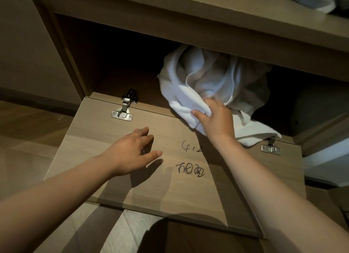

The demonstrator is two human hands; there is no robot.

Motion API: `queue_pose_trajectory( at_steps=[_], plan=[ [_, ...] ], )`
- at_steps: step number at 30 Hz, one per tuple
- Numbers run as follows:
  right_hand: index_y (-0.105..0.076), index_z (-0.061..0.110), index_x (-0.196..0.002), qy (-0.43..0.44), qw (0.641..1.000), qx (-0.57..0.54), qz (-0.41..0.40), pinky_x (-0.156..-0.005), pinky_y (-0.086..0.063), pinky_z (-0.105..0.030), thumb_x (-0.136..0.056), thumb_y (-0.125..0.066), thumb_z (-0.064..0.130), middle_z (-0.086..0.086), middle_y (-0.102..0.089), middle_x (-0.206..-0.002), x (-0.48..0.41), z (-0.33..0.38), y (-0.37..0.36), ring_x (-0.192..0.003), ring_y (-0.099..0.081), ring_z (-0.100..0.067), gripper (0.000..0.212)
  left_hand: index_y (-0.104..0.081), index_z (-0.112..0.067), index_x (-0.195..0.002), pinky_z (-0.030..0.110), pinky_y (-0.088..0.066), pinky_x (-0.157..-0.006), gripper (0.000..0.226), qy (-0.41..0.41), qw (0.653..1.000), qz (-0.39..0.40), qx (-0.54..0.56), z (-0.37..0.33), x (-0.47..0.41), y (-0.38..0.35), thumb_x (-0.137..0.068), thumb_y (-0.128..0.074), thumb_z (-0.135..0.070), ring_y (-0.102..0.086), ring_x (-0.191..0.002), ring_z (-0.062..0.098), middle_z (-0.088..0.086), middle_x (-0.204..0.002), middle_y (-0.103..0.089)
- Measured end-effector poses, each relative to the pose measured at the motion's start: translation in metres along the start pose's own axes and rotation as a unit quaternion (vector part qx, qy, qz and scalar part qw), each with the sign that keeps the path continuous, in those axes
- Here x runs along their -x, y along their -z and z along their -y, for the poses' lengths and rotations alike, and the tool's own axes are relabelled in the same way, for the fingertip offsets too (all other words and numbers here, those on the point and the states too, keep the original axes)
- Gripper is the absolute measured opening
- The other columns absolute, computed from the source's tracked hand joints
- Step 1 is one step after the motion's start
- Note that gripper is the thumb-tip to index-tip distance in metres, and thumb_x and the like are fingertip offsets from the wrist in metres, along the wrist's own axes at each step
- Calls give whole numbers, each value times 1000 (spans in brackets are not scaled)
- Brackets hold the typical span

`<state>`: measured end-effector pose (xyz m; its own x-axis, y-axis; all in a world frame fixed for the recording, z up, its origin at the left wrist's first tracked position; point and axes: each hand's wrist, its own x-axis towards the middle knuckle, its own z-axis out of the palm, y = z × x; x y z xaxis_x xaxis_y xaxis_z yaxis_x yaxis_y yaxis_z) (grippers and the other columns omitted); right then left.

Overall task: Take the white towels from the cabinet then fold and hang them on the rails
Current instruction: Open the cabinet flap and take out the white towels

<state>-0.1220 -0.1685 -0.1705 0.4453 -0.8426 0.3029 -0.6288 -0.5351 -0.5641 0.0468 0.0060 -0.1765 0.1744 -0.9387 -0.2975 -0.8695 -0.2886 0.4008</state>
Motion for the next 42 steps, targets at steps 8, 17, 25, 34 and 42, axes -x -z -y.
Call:
queue_pose_trajectory(
  at_steps=[8, 17, 25, 34, 42],
  plan=[
    [-72, 23, -109, 47, 997, -54, 37, -73, -43, -25, -83, -75, 25, 2, -63, -96, 76, -20, 37, -87, -57, -13, 27, -23, -17, -151, 42, -40, -107, 125, 108, 929, -64, 348, -30, -11, 5, -55, -55, -90, -44, -131, 28, 9, -148, -41],
    [-71, 29, -112, 49, 993, -100, 46, -75, -49, -29, -82, -69, 33, 9, -61, -96, 117, -24, 36, -88, -60, -9, 30, -33, -32, -134, 48, -59, -78, 105, 113, 833, -50, 540, -61, -17, -1, -48, -79, -73, -62, -89, 23, 4, -123, -56],
    [-59, 36, -132, 79, 993, -25, 82, -86, -51, -24, -85, -58, 60, 18, -56, -127, 138, -40, 69, -111, -57, -6, 53, -16, -43, -144, 48, -60, -72, 136, 118, 827, -27, 549, -67, -25, -10, -31, -84, -75, -63, -105, 37, 7, -143, -42],
    [-48, 33, -134, -47, 981, -102, -156, -87, -38, -11, -72, -56, 74, 6, -41, -132, 86, -26, 98, -116, -44, -5, 75, -15, -49, -143, 51, -58, -75, 130, 106, 827, -36, 552, -78, -30, -14, -35, -81, -76, -48, -124, 34, -2, -147, -34],
    [1, 45, -152, -188, 970, -135, 78, -118, -10, -60, -55, -55, 88, 3, 14, -163, 24, 10, 78, -150, 11, -28, 120, -6, -49, -146, 57, -55, -79, 133, 117, 780, -14, 615, -72, -32, -13, -38, -77, -80, -52, -120, 39, 0, -148, -36]
  ],
)
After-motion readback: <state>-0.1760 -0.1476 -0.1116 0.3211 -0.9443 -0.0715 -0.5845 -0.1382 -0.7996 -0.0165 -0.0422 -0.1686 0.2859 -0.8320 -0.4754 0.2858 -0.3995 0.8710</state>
